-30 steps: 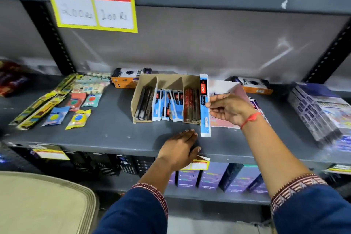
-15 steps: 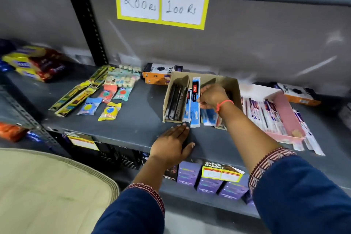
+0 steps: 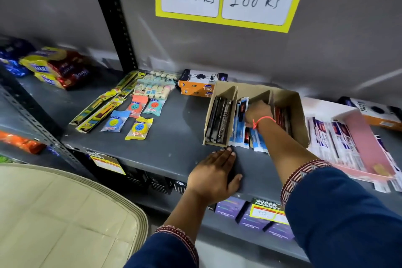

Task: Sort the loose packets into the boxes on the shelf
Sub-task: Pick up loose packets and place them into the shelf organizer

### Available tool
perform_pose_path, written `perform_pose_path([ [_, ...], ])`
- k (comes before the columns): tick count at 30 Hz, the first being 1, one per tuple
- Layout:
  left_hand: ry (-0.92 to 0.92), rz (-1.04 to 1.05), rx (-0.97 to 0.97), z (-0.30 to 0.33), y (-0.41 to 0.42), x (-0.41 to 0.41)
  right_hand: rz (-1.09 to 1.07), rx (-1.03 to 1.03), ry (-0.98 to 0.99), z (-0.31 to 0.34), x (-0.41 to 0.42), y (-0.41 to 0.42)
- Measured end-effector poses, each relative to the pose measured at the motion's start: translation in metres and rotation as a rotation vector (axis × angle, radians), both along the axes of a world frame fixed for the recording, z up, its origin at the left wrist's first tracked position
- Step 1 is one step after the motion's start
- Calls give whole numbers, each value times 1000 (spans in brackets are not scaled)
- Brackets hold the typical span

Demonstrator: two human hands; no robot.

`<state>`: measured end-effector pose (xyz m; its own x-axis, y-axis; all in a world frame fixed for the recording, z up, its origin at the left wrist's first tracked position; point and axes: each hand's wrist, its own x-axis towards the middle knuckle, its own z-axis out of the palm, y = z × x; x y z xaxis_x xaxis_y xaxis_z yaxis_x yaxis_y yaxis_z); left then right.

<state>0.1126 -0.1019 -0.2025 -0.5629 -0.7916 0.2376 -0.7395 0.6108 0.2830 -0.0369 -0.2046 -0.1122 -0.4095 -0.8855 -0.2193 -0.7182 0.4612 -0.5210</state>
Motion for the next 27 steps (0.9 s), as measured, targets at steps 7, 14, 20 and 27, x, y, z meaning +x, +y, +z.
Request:
perform_pose_path([
  [7, -8, 7, 20, 0, 0, 2, 46, -17, 74, -7, 4, 0],
  [14, -39, 17, 40, 4, 1, 1, 61, -137, 91, 11, 2, 20],
  [20, -81, 38, 25, 6, 5, -5, -22, -311, 100, 37, -38, 48],
  [27, -161, -72, 75, 7, 28, -51, -194, -395, 136, 47, -110, 94],
])
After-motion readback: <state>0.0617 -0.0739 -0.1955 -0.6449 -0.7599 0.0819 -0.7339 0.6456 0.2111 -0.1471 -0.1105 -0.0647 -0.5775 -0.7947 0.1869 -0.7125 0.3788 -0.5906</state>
